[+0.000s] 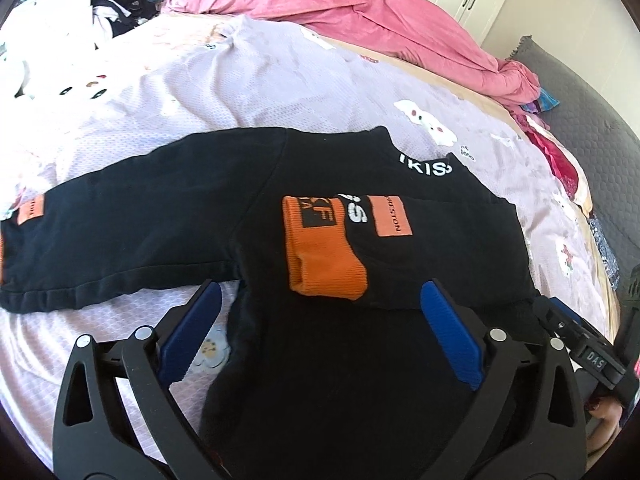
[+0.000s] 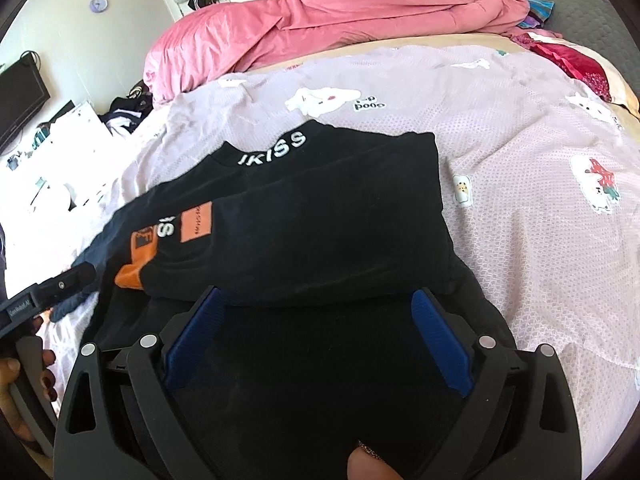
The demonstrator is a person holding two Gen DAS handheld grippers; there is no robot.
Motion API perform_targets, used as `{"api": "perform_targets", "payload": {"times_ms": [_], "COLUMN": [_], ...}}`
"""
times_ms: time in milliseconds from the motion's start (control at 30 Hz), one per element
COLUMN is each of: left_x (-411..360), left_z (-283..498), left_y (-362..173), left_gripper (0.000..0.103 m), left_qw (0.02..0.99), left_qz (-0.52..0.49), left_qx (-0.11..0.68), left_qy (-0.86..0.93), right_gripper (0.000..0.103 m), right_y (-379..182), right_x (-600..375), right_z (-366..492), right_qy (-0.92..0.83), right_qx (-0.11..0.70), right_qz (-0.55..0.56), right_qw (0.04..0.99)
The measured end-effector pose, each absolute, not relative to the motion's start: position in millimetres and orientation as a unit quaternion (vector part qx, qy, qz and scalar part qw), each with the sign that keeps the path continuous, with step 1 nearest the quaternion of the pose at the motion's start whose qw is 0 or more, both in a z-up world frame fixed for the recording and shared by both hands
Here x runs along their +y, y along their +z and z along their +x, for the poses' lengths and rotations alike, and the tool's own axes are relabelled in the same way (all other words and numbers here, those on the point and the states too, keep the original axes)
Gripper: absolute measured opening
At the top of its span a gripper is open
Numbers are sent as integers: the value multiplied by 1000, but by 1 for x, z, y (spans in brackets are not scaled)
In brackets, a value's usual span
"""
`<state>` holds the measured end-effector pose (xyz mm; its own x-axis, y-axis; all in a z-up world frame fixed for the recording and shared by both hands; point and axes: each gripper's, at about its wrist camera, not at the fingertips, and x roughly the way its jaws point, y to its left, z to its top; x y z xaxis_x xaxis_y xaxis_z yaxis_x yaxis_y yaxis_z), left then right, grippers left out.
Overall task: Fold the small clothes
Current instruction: 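Move the left gripper to the other sleeve and grasp its orange cuff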
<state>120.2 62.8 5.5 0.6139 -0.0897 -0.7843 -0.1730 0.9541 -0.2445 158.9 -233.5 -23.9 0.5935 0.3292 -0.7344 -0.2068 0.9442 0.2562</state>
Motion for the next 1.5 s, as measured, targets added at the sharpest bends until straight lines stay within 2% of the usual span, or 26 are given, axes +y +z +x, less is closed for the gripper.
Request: {"api": "perform_targets", "payload": {"times_ms": [500,1500], "left_x": [100,233], "left_z": [92,22], "left_y": [11,10], "left_gripper": [94,94], "left_qw": [886,868], "left_qz": [-172,-269], "left_qx": [427,380], "left_qy": [49,172], "right_gripper": [96,96], "right_y": [-4,28], "right_x": [-194,-50], "right_z": [145,131], "right_qy": [171,283], "right_qx": [416,394], "right_qz": [52,-9], "right_qw": [891,874]}}
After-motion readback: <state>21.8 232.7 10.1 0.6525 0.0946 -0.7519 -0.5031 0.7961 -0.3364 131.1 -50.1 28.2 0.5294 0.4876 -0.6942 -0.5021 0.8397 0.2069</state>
